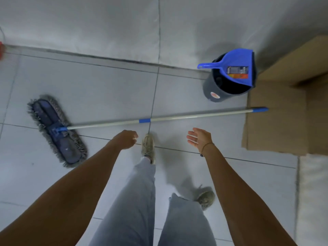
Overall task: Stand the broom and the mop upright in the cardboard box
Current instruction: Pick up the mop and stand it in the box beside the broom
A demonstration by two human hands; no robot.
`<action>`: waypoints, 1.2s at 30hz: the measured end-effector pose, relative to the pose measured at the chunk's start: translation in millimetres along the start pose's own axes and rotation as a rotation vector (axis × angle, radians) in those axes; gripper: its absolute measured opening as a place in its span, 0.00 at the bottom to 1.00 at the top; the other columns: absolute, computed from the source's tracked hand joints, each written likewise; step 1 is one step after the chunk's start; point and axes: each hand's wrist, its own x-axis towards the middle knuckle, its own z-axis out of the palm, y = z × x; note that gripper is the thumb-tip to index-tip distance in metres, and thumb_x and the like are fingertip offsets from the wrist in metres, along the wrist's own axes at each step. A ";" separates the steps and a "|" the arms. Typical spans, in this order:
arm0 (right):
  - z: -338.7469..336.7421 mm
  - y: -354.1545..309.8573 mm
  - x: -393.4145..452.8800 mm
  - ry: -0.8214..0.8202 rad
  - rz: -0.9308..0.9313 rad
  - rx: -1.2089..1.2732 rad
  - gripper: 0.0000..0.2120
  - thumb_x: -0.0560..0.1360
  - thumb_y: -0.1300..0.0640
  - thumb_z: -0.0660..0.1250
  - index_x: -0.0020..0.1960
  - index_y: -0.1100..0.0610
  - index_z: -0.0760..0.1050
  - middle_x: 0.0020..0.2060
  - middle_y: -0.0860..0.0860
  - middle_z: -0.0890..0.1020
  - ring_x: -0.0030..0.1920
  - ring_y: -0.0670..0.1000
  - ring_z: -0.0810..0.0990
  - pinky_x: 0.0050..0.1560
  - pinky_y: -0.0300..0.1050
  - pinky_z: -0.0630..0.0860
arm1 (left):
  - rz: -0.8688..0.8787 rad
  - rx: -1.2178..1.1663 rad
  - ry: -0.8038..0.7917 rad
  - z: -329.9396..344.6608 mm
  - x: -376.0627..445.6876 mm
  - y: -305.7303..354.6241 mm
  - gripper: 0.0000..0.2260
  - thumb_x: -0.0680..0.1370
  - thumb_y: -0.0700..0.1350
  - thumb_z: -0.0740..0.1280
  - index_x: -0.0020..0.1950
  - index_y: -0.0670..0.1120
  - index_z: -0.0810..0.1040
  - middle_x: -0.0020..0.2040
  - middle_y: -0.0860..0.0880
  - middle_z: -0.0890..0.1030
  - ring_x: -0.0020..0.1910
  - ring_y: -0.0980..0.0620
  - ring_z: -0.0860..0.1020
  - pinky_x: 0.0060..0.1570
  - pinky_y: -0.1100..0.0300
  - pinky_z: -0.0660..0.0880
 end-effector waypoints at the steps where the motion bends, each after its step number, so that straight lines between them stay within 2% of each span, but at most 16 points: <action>1: 19.7 -0.1 13.3 0.008 0.034 0.062 0.07 0.78 0.62 0.60 0.55 0.62 0.71 0.44 0.58 0.79 0.40 0.55 0.79 0.43 0.49 0.78 | -0.014 -0.013 -0.002 -7.1 21.7 -12.6 0.16 0.78 0.44 0.61 0.66 0.45 0.74 0.67 0.44 0.75 0.67 0.46 0.72 0.68 0.51 0.69; 4: 71.2 -3.4 64.5 0.051 0.098 0.244 0.07 0.78 0.63 0.61 0.55 0.63 0.70 0.42 0.58 0.78 0.41 0.56 0.79 0.43 0.51 0.79 | -0.026 -0.109 0.003 -21.4 94.2 -34.2 0.15 0.77 0.42 0.63 0.64 0.41 0.76 0.66 0.43 0.77 0.66 0.45 0.73 0.68 0.54 0.68; 7: 101.8 -1.3 126.4 0.088 0.116 0.407 0.03 0.78 0.65 0.60 0.50 0.64 0.70 0.43 0.59 0.77 0.41 0.57 0.79 0.35 0.50 0.83 | -0.144 -0.269 0.139 -10.3 172.5 -45.8 0.14 0.75 0.39 0.66 0.60 0.38 0.78 0.62 0.39 0.79 0.63 0.42 0.75 0.63 0.55 0.70; 9: 113.2 7.8 176.1 0.120 0.130 0.481 0.03 0.78 0.66 0.60 0.45 0.63 0.70 0.43 0.59 0.76 0.41 0.57 0.78 0.31 0.48 0.82 | -0.159 -0.284 0.103 11.5 226.8 -57.9 0.16 0.74 0.40 0.68 0.62 0.38 0.76 0.61 0.38 0.79 0.62 0.40 0.76 0.63 0.54 0.70; 10: 118.3 15.6 209.1 0.137 0.138 0.492 0.03 0.78 0.66 0.60 0.45 0.63 0.70 0.44 0.59 0.75 0.41 0.57 0.78 0.33 0.49 0.83 | -0.140 -0.287 0.052 29.4 261.5 -66.9 0.18 0.74 0.40 0.68 0.63 0.38 0.74 0.62 0.38 0.78 0.62 0.40 0.75 0.63 0.53 0.69; 12: 125.2 30.1 271.4 0.174 0.127 0.472 0.03 0.78 0.66 0.60 0.46 0.65 0.71 0.45 0.59 0.75 0.42 0.57 0.77 0.43 0.53 0.83 | -0.082 -0.163 -0.018 50.0 319.8 -83.1 0.22 0.74 0.41 0.68 0.67 0.38 0.70 0.66 0.38 0.75 0.65 0.39 0.73 0.66 0.52 0.67; 15: 131.8 56.1 366.2 0.200 0.145 0.280 0.12 0.78 0.63 0.60 0.59 0.66 0.69 0.50 0.60 0.74 0.50 0.57 0.74 0.59 0.58 0.75 | -0.053 0.002 -0.092 79.4 400.3 -120.1 0.28 0.73 0.43 0.70 0.70 0.39 0.65 0.68 0.38 0.72 0.67 0.40 0.70 0.68 0.50 0.67; 18: 145.0 79.8 442.5 0.170 0.221 0.151 0.23 0.77 0.55 0.62 0.70 0.60 0.62 0.65 0.59 0.72 0.56 0.59 0.73 0.61 0.59 0.73 | -0.034 0.083 -0.159 114.5 461.6 -145.9 0.23 0.74 0.48 0.70 0.65 0.40 0.72 0.64 0.40 0.76 0.63 0.41 0.74 0.63 0.52 0.69; 19: 149.6 86.4 459.4 0.168 0.222 0.166 0.25 0.77 0.53 0.62 0.71 0.59 0.62 0.65 0.58 0.72 0.57 0.59 0.74 0.60 0.59 0.73 | -0.028 0.100 -0.186 125.0 471.5 -149.1 0.21 0.74 0.49 0.69 0.63 0.40 0.73 0.63 0.39 0.77 0.61 0.41 0.75 0.61 0.52 0.70; 20: 152.0 91.4 473.6 0.188 0.190 0.183 0.24 0.77 0.54 0.63 0.70 0.60 0.63 0.62 0.58 0.74 0.54 0.58 0.76 0.58 0.58 0.74 | -0.023 0.130 -0.198 136.6 481.0 -151.8 0.19 0.75 0.49 0.68 0.62 0.40 0.74 0.62 0.39 0.77 0.60 0.41 0.75 0.60 0.51 0.71; 22: 151.1 93.5 487.4 0.260 0.113 0.246 0.20 0.75 0.61 0.65 0.66 0.65 0.68 0.50 0.58 0.75 0.40 0.54 0.77 0.52 0.53 0.76 | -0.033 0.189 -0.181 145.9 485.0 -151.6 0.18 0.75 0.48 0.67 0.62 0.41 0.74 0.61 0.39 0.78 0.60 0.40 0.76 0.59 0.50 0.72; 23: 147.6 91.3 484.6 0.274 0.086 0.302 0.18 0.75 0.64 0.65 0.63 0.67 0.70 0.47 0.59 0.75 0.38 0.54 0.76 0.50 0.53 0.76 | -0.037 0.200 -0.156 144.4 481.3 -149.2 0.17 0.75 0.47 0.67 0.62 0.41 0.74 0.60 0.38 0.78 0.59 0.40 0.76 0.58 0.50 0.72; 26: 136.0 79.0 443.2 0.242 -0.020 0.420 0.07 0.75 0.64 0.66 0.52 0.64 0.73 0.39 0.56 0.78 0.44 0.55 0.78 0.45 0.55 0.78 | -0.026 0.172 -0.086 125.1 445.2 -134.6 0.14 0.75 0.44 0.67 0.59 0.40 0.75 0.57 0.37 0.80 0.57 0.38 0.77 0.56 0.49 0.74; 28: 136.1 64.5 393.8 0.264 -0.129 0.450 0.03 0.75 0.63 0.66 0.47 0.60 0.73 0.36 0.53 0.78 0.40 0.52 0.79 0.41 0.51 0.77 | -0.004 0.120 -0.037 101.5 404.0 -121.2 0.12 0.75 0.42 0.67 0.58 0.40 0.75 0.55 0.36 0.80 0.53 0.38 0.79 0.54 0.49 0.75; 31: 133.8 18.7 276.0 0.284 -0.311 0.475 0.07 0.72 0.65 0.67 0.45 0.55 0.71 0.36 0.52 0.80 0.37 0.52 0.80 0.43 0.51 0.78 | 0.071 0.059 0.050 43.8 314.1 -92.4 0.10 0.75 0.39 0.67 0.55 0.38 0.75 0.50 0.35 0.81 0.48 0.38 0.80 0.50 0.48 0.75; 36: 149.9 -102.3 55.3 0.067 -0.675 0.464 0.12 0.72 0.68 0.67 0.42 0.51 0.71 0.45 0.57 0.78 0.44 0.57 0.79 0.52 0.57 0.78 | 0.137 0.007 0.207 -83.9 182.2 -34.0 0.10 0.75 0.38 0.67 0.53 0.35 0.75 0.47 0.33 0.81 0.46 0.36 0.80 0.46 0.48 0.74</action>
